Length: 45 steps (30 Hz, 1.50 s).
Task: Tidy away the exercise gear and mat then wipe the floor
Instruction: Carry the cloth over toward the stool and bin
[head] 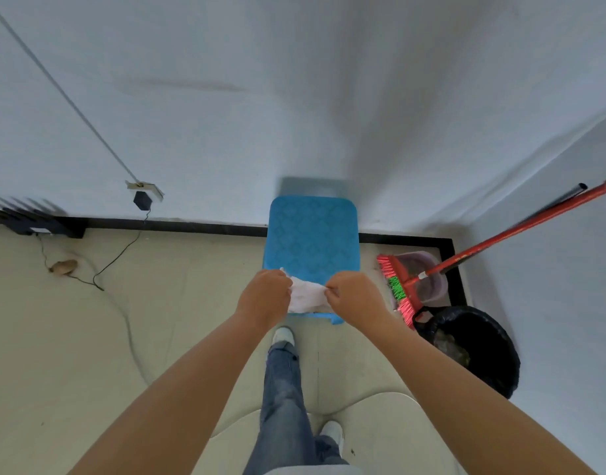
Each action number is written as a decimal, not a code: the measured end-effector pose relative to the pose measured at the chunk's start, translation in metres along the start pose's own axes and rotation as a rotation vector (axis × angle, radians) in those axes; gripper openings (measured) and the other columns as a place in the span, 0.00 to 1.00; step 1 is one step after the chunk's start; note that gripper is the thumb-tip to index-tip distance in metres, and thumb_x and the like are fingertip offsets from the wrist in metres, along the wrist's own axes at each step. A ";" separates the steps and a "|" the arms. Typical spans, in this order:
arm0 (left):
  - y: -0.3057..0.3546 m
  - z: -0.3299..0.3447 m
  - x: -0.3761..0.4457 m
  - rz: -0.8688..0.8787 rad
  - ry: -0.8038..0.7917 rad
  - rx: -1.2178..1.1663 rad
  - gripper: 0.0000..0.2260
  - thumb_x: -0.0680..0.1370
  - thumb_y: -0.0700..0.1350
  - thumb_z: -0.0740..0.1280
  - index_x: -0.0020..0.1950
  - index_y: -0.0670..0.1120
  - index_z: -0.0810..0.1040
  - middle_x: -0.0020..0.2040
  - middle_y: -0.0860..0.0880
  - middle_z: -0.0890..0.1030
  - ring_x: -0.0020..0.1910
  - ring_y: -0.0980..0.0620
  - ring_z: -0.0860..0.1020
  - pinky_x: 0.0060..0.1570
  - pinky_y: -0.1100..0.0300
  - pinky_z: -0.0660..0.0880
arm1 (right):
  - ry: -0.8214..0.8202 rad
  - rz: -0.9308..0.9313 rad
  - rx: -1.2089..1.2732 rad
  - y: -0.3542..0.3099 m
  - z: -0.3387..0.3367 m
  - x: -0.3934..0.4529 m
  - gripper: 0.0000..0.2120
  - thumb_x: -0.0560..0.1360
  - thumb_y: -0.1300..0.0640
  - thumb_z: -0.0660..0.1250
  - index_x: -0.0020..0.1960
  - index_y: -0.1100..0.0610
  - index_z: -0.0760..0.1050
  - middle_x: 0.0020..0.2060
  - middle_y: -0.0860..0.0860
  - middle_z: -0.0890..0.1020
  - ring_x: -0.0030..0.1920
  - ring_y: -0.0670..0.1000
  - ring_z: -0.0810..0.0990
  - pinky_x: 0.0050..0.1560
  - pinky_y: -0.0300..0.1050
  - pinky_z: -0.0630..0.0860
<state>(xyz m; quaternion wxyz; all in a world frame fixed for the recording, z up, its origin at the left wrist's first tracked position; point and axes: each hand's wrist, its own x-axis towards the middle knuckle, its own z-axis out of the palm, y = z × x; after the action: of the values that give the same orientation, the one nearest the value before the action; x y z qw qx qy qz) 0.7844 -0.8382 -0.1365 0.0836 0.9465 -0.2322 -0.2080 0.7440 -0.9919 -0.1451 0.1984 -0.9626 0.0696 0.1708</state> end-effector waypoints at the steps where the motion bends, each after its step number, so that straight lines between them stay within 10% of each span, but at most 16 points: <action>1: -0.006 0.000 0.021 -0.008 -0.021 -0.015 0.15 0.82 0.40 0.53 0.63 0.42 0.77 0.63 0.46 0.77 0.62 0.48 0.74 0.60 0.62 0.68 | 0.002 -0.005 -0.007 0.005 0.003 0.021 0.13 0.77 0.58 0.59 0.49 0.64 0.80 0.48 0.58 0.82 0.52 0.58 0.77 0.49 0.47 0.72; 16: -0.060 0.067 0.230 -0.063 -0.359 -0.153 0.18 0.82 0.46 0.57 0.70 0.40 0.70 0.72 0.47 0.69 0.71 0.48 0.65 0.69 0.60 0.61 | 0.010 0.152 0.041 0.072 0.078 0.209 0.09 0.68 0.62 0.63 0.34 0.63 0.80 0.34 0.56 0.84 0.38 0.59 0.82 0.38 0.46 0.76; 20: -0.062 0.084 0.253 0.018 -0.237 -0.164 0.16 0.79 0.40 0.63 0.64 0.33 0.74 0.70 0.41 0.71 0.70 0.42 0.70 0.69 0.51 0.68 | 0.044 0.189 -0.027 0.086 0.100 0.221 0.14 0.68 0.56 0.59 0.34 0.56 0.83 0.40 0.52 0.86 0.42 0.57 0.85 0.50 0.46 0.69; 23: -0.061 0.095 0.261 -0.040 -0.391 -0.162 0.20 0.82 0.43 0.56 0.73 0.40 0.64 0.77 0.49 0.59 0.77 0.52 0.56 0.73 0.64 0.53 | -0.073 0.242 -0.052 0.092 0.107 0.230 0.17 0.68 0.52 0.56 0.33 0.54 0.82 0.41 0.51 0.86 0.44 0.55 0.85 0.50 0.48 0.77; 31: -0.053 0.106 0.291 -0.522 -0.205 -0.281 0.18 0.78 0.50 0.63 0.64 0.42 0.73 0.63 0.45 0.75 0.66 0.46 0.68 0.60 0.56 0.68 | -0.128 0.557 0.082 0.112 0.097 0.267 0.17 0.78 0.51 0.59 0.61 0.59 0.75 0.59 0.55 0.76 0.63 0.56 0.69 0.60 0.49 0.63; 45: -0.051 0.121 0.262 -0.495 -0.052 -0.326 0.12 0.78 0.44 0.64 0.55 0.40 0.82 0.50 0.41 0.83 0.56 0.41 0.73 0.53 0.53 0.69 | -0.147 0.558 0.038 0.100 0.121 0.261 0.16 0.80 0.59 0.53 0.55 0.62 0.78 0.53 0.58 0.80 0.58 0.58 0.72 0.58 0.49 0.63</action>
<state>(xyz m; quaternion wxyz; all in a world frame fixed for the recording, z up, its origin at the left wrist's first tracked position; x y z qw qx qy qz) 0.9640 -0.9253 -0.3516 0.1752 0.9428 0.0398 -0.2809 0.9302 -1.0515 -0.3789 0.1661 -0.8874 0.3204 0.2870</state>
